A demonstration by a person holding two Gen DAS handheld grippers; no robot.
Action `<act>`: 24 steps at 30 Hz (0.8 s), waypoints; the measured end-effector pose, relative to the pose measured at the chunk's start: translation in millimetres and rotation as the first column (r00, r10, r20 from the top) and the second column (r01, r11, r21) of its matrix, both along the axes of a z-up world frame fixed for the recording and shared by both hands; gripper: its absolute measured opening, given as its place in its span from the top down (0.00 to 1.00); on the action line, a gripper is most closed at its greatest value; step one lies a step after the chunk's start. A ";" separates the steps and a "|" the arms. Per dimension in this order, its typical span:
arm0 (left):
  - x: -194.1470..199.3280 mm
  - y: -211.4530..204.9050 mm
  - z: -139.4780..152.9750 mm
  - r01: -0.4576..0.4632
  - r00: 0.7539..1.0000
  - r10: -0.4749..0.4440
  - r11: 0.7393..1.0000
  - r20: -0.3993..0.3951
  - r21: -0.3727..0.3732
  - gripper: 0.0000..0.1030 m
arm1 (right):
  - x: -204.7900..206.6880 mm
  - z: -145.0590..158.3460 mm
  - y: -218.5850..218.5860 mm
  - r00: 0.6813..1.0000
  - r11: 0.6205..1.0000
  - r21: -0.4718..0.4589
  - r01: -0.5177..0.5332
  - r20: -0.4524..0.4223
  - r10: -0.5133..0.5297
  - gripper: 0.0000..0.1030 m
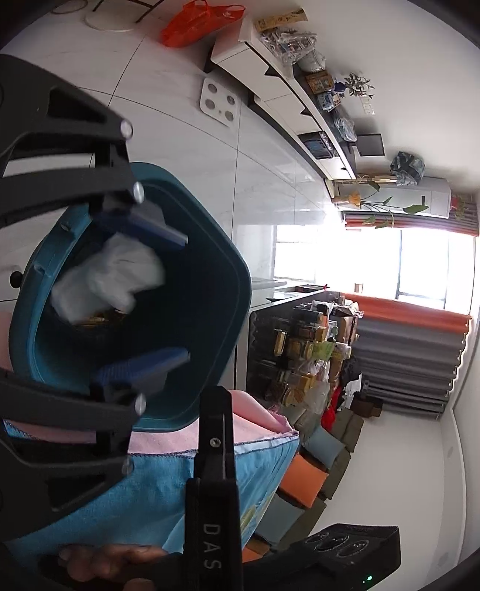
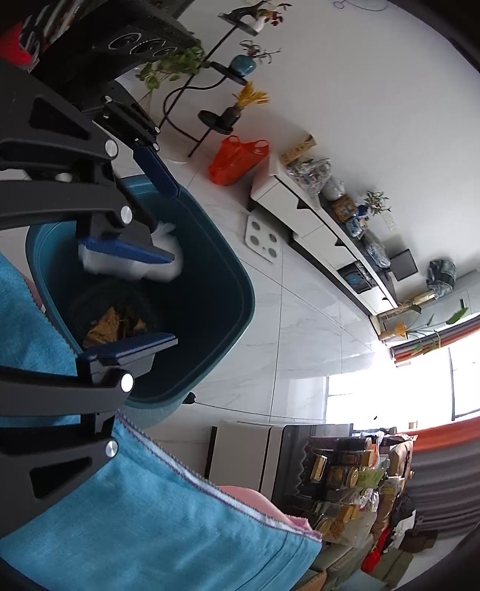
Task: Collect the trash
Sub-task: 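Open both tools to drop the tissue and wrapper into the bin, then move both tools back over the table toward the remaining trash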
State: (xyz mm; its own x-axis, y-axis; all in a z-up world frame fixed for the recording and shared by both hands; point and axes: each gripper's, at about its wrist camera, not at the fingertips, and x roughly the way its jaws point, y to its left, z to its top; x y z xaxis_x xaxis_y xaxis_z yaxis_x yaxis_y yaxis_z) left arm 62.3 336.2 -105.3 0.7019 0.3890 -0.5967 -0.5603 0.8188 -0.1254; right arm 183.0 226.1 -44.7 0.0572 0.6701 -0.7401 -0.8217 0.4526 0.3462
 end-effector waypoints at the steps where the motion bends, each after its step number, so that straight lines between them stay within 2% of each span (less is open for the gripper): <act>1: 0.1 -3.4 2.4 0.000 1.000 0.000 1.000 0.008 0.009 0.40 | 0.9 2.5 -4.6 1.000 1.000 0.017 0.006 -0.001 -0.006 0.63; 2: 1.5 -4.1 4.8 -0.001 1.000 0.001 1.000 0.015 0.015 0.39 | 1.2 4.8 -7.6 1.000 1.000 0.028 0.008 0.000 -0.008 0.62; 4: -4.0 -10.5 14.9 -0.018 0.999 0.017 1.000 0.042 0.025 0.29 | 1.3 13.8 -18.5 0.999 0.998 0.060 0.028 0.020 -0.030 0.57; 6: -16.3 -17.3 23.1 -0.039 0.997 0.037 0.999 0.068 0.035 0.22 | -0.5 24.9 -30.7 0.999 0.994 0.106 0.032 0.037 -0.036 0.40; 8: -29.3 -19.6 34.0 -0.075 0.992 0.069 0.996 0.105 0.051 0.13 | -5.9 37.2 -44.6 0.995 0.989 0.144 0.039 0.089 -0.052 0.32; 9: -38.5 -22.5 39.3 -0.097 0.988 0.089 0.994 0.126 0.059 0.07 | -8.9 42.8 -50.7 0.992 0.986 0.161 0.035 0.110 -0.054 0.24; 11: -52.6 -25.1 49.0 -0.123 0.982 0.112 0.990 0.154 0.065 0.05 | -19.2 53.4 -66.2 0.984 0.980 0.194 0.033 0.166 -0.066 0.13; 13: -66.5 -28.2 59.6 -0.143 0.976 0.129 0.987 0.173 0.071 0.05 | -27.1 61.2 -78.8 0.973 0.976 0.217 0.026 0.218 -0.074 0.11; 14: -70.9 -29.9 63.4 -0.155 0.974 0.140 0.985 0.179 0.073 0.05 | -29.2 63.9 -83.2 0.968 0.974 0.223 0.025 0.236 -0.079 0.07; 20: -98.3 -48.6 85.5 -0.182 0.961 0.162 0.981 0.223 0.069 0.05 | -44.6 73.3 -123.1 0.937 0.962 0.272 0.021 0.329 -0.114 0.07; 21: -100.2 -52.5 88.7 -0.184 0.959 0.164 0.980 0.231 0.071 0.05 | -47.9 73.8 -136.2 0.923 0.960 0.278 0.032 0.360 -0.135 0.07; 24: -103.5 -70.2 101.0 -0.162 0.954 0.135 0.984 0.267 0.078 0.05 | -54.3 74.4 -162.6 0.904 0.955 0.295 0.032 0.399 -0.153 0.07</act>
State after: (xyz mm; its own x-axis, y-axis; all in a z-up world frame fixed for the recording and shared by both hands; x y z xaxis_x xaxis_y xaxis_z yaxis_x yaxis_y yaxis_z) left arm -41.2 265.9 -4.3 0.7574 0.5482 -0.3548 -0.6352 0.7444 -0.2060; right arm 128.7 63.5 29.7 0.3881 0.8193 -0.4220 -0.8762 0.4700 0.1067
